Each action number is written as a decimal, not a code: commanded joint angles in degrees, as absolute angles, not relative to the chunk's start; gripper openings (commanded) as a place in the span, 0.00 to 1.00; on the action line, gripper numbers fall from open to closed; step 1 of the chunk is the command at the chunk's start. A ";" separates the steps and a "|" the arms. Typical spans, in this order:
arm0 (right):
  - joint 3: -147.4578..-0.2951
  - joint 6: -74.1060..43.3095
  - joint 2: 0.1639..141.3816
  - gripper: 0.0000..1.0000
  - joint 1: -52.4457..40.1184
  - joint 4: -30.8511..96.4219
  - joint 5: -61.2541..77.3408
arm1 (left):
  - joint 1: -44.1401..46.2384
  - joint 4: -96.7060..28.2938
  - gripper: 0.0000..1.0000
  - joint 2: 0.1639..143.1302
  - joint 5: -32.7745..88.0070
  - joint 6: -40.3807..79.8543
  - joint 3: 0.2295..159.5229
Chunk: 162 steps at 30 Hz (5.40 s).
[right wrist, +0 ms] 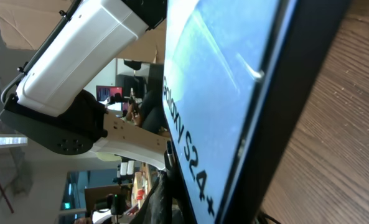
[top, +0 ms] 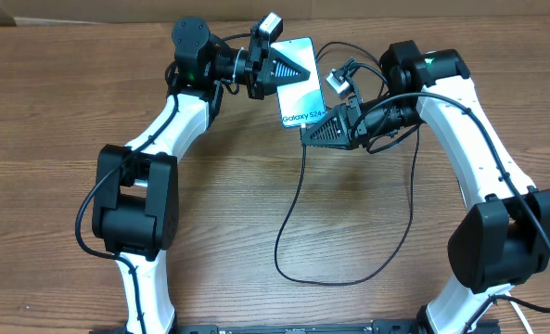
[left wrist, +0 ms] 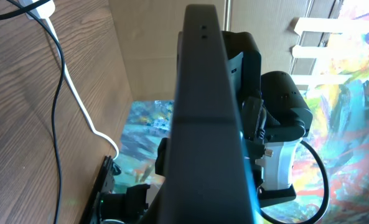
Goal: Plug charger to phone and switch on socket
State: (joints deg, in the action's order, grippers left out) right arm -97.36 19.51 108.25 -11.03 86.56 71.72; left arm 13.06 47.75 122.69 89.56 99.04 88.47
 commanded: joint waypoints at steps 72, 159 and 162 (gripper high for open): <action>-98.76 19.88 106.83 0.04 -11.18 86.19 70.83 | 11.29 40.91 0.04 122.26 90.56 96.84 90.13; -98.74 18.20 106.83 0.04 -9.89 85.58 72.75 | 13.96 49.80 0.04 122.26 90.56 105.45 90.13; -98.76 18.22 106.83 0.04 -8.49 85.80 72.75 | 13.96 49.91 0.04 122.26 90.59 104.90 90.13</action>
